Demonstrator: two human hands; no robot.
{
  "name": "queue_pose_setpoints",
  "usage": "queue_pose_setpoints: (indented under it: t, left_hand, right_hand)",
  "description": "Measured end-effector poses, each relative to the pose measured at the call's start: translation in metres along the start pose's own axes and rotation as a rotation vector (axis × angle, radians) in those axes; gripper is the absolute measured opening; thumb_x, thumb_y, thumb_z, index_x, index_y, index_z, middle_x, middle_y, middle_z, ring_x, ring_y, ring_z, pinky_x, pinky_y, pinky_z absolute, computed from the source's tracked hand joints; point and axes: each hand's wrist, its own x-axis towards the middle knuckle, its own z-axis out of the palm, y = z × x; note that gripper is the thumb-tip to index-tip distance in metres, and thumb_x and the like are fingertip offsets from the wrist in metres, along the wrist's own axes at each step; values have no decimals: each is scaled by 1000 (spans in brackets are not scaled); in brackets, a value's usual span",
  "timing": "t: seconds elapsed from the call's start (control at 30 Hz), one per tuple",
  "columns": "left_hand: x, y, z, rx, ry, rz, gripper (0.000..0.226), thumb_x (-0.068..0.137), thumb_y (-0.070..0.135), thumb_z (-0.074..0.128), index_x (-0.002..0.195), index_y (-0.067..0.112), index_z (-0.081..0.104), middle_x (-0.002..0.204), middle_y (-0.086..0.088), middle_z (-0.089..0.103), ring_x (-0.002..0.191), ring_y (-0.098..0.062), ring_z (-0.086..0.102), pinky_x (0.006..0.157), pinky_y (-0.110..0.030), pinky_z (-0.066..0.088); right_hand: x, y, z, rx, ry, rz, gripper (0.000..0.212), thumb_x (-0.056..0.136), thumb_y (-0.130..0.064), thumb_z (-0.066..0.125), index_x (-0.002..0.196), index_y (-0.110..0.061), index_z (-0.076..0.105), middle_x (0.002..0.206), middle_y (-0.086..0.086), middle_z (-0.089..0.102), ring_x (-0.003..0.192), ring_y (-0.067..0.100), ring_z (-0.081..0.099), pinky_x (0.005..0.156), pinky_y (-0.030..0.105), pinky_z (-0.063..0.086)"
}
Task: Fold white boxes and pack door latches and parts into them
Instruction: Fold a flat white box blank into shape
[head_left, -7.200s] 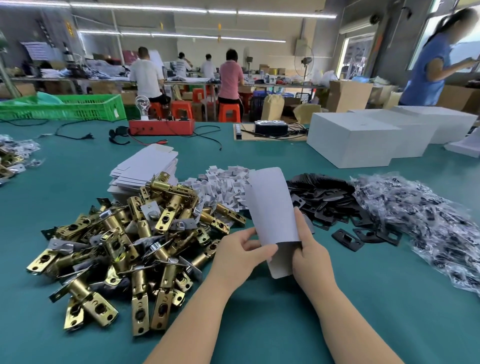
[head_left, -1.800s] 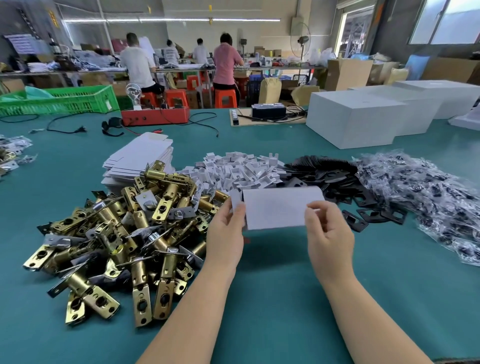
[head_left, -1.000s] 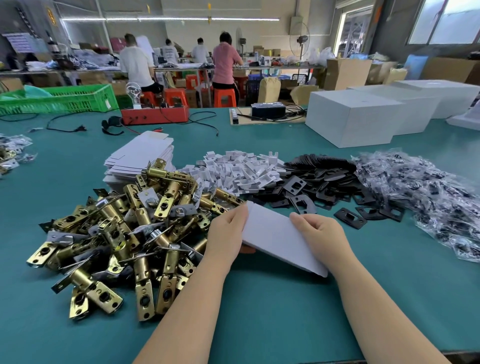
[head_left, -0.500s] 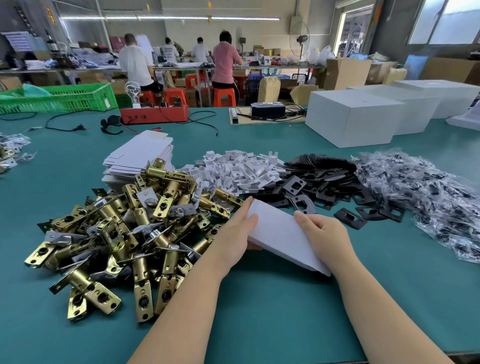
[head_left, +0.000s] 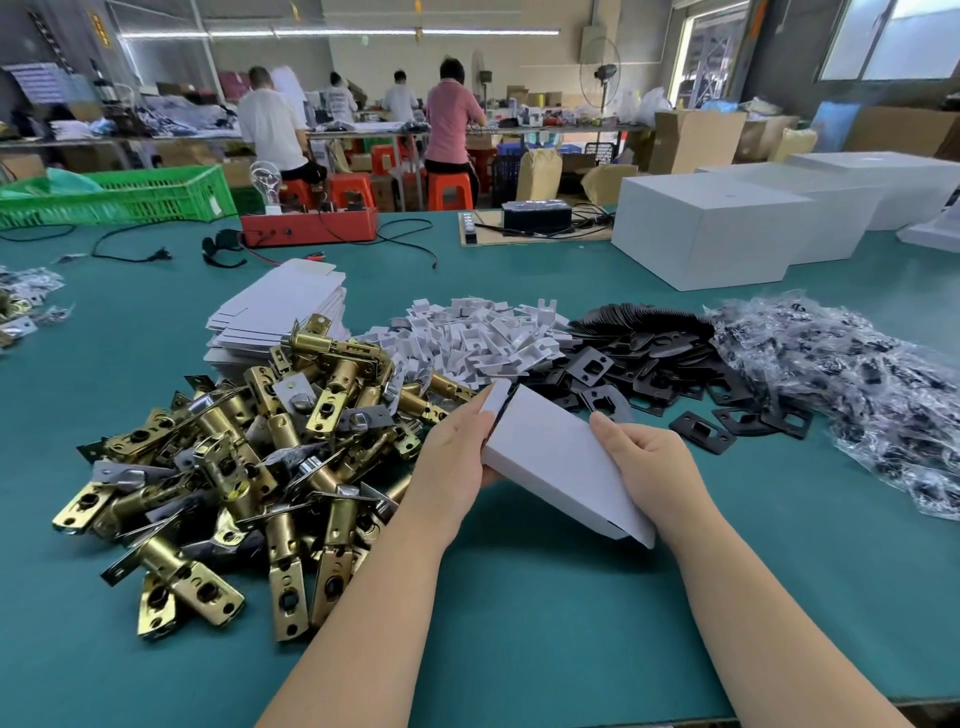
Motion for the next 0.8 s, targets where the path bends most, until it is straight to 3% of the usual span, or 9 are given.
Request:
queue_pose_setpoints:
  t: [0.07, 0.17, 0.23, 0.33, 0.5, 0.57, 0.63, 0.7, 0.8]
  left_hand:
    - [1, -2, -2, 11, 16, 0, 36, 85, 31, 47, 85, 56, 72, 97, 11, 73, 101, -15, 65, 76, -32, 58]
    - [0, -1, -1, -1, -16, -8, 42, 96, 23, 45, 91, 55, 72, 110, 4, 70, 106, -18, 63, 79, -34, 58]
    - [-3, 0, 0, 26, -56, -5, 37, 99, 31, 44, 97, 58, 69, 121, 2, 63, 110, -19, 61, 81, -35, 58]
    - [-9, 2, 2, 142, -86, 21, 27, 97, 48, 43, 106, 69, 57, 125, 12, 55, 110, -13, 58, 82, -27, 57]
    - [-4, -3, 0, 194, -64, 45, 37, 102, 23, 45, 113, 57, 55, 119, 15, 57, 97, -1, 58, 74, -18, 54]
    - [-6, -3, 1, 316, -35, 96, 36, 103, 26, 44, 131, 45, 53, 123, 21, 56, 101, 6, 56, 83, -14, 49]
    - [-7, -4, 0, 387, -21, 120, 36, 104, 33, 41, 137, 38, 52, 133, 14, 55, 115, -4, 54, 100, -27, 47]
    - [-10, -1, 1, 288, -67, 78, 36, 104, 39, 39, 138, 41, 49, 133, 14, 53, 114, -4, 54, 101, -32, 48]
    - [-13, -1, 2, 318, -183, 41, 46, 102, 44, 39, 147, 47, 31, 141, 33, 35, 132, 3, 35, 113, -24, 26]
  right_hand:
    - [0, 1, 0, -14, 6, -10, 60, 92, -49, 53, 73, 8, 50, 61, 6, 35, 57, 17, 30, 61, 32, 23]
    - [1, 3, 1, -47, 13, -29, 58, 93, -49, 52, 81, 8, 56, 64, 6, 40, 59, 17, 34, 62, 31, 25]
    - [2, 4, 0, -62, 20, -32, 57, 92, -50, 51, 87, 7, 59, 65, 6, 42, 60, 17, 36, 62, 30, 27]
    - [4, 5, -1, -85, 21, -33, 58, 93, -50, 50, 89, 7, 59, 66, 6, 44, 61, 17, 37, 63, 30, 27]
    - [4, 5, -2, -192, 63, -55, 54, 93, -48, 50, 78, 4, 56, 61, 2, 36, 57, 16, 31, 59, 30, 23]
    - [3, 4, -2, -192, 64, -55, 54, 92, -48, 51, 72, 2, 53, 59, 1, 35, 56, 16, 30, 59, 31, 22]
    - [2, 3, -1, -204, 55, -55, 54, 92, -48, 50, 68, 0, 50, 58, 0, 34, 55, 16, 29, 58, 31, 21]
    - [1, 3, 1, -197, 56, -54, 55, 93, -49, 49, 69, 0, 49, 57, -1, 34, 53, 14, 28, 58, 31, 21]
    - [0, 2, 1, -173, 63, -33, 56, 93, -50, 48, 69, 1, 47, 59, 0, 32, 55, 15, 28, 60, 31, 22]
